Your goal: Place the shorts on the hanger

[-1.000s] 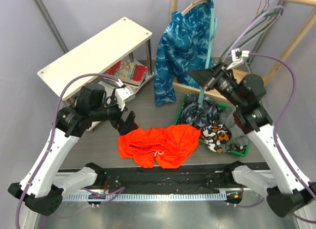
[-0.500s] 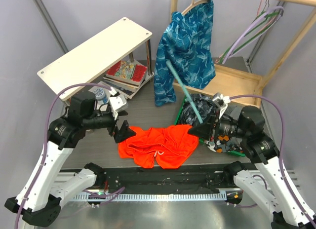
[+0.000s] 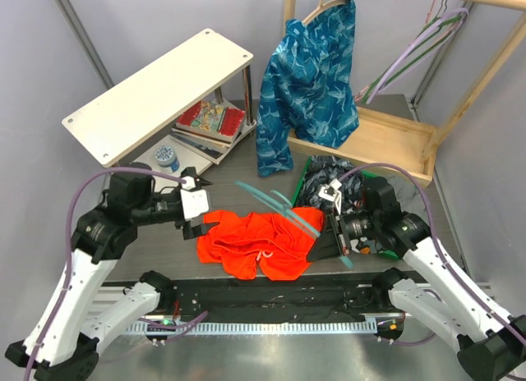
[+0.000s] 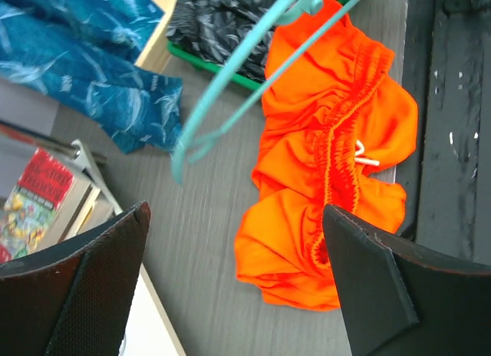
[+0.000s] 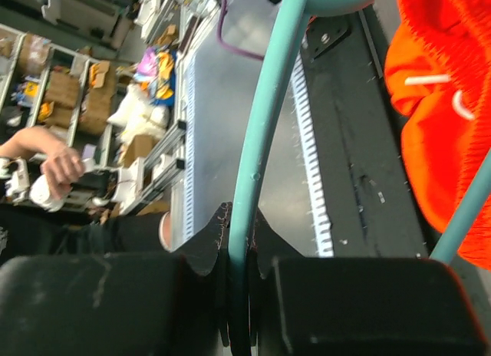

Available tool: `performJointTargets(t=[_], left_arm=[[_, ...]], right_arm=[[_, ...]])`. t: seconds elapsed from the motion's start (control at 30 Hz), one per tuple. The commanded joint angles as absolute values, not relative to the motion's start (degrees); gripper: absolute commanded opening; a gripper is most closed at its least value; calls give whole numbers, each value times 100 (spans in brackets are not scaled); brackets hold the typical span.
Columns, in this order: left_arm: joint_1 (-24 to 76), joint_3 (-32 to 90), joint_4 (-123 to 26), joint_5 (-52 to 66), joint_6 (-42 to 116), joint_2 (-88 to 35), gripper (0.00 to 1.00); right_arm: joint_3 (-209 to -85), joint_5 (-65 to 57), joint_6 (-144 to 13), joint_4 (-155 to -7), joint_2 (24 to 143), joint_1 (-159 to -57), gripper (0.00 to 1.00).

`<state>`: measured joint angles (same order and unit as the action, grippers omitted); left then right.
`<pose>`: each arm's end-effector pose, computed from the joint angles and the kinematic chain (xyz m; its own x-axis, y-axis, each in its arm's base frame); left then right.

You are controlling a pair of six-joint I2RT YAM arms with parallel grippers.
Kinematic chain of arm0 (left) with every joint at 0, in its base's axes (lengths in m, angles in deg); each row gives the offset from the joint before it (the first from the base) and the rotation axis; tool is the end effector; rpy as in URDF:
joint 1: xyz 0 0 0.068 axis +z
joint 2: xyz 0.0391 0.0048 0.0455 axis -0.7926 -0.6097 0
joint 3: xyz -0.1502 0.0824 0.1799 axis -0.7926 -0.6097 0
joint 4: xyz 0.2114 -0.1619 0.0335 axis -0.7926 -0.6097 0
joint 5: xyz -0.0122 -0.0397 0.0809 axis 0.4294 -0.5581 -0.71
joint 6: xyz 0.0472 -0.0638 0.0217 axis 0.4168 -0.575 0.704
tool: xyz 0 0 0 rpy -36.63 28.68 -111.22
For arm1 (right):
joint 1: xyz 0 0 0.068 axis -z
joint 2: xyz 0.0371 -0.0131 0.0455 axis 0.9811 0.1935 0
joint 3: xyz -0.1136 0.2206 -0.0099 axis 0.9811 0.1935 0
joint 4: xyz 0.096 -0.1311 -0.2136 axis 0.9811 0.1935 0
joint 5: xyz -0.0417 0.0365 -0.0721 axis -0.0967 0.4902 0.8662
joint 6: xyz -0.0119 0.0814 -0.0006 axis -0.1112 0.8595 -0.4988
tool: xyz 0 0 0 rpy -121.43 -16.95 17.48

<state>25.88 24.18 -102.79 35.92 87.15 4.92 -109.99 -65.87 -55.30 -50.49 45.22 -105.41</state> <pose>0.1342 -0.1153 0.3703 0.1775 0.4667 -0.8664 0.9178 0.2391 0.3168 0.1336 0.1416 0.2611 -0.7342 -0.2512 -0.6307 -0.6607 0.0504 0.7490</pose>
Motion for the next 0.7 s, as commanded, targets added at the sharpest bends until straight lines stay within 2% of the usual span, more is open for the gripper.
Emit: performJointTargets(t=[0.0,0.13,0.27,0.4,0.5,0.53,0.6,0.63,0.67], left_arm=[[2606,2288,-9942,4233,9758,111,91],[2545,2025,-9730,4672,9872,-153,90],[2229,1726,-9660,4613,9987,-417,89],[1948,1313,-9036,4559,9153,-602,81],[1728,1075,-9175,4516,9108,-629,66],[1719,1014,-9272,4542,9099,-611,55],[1692,978,-9395,4481,9056,-541,41],[1692,978,-9492,4428,8908,-523,22],[1692,987,-9527,4358,8784,-471,11]], right_arm=[[-11056,-7064,-5413,-5311,4686,-10801,1],[-11056,-7073,-5404,-5258,4905,-11101,1],[-11108,-7143,-5395,-5266,5107,-11365,1],[-11108,-7336,-4878,-5740,5292,-11567,1],[-11214,-7380,-4850,-5759,5433,-11699,2],[-11240,-7372,-4859,-5767,5459,-11708,2],[-11319,-7337,-4894,-5767,5529,-11734,4],[-11337,-7293,-4894,-5767,5547,-11734,7],[-11372,-7258,-4911,-5776,5573,-11734,8]])
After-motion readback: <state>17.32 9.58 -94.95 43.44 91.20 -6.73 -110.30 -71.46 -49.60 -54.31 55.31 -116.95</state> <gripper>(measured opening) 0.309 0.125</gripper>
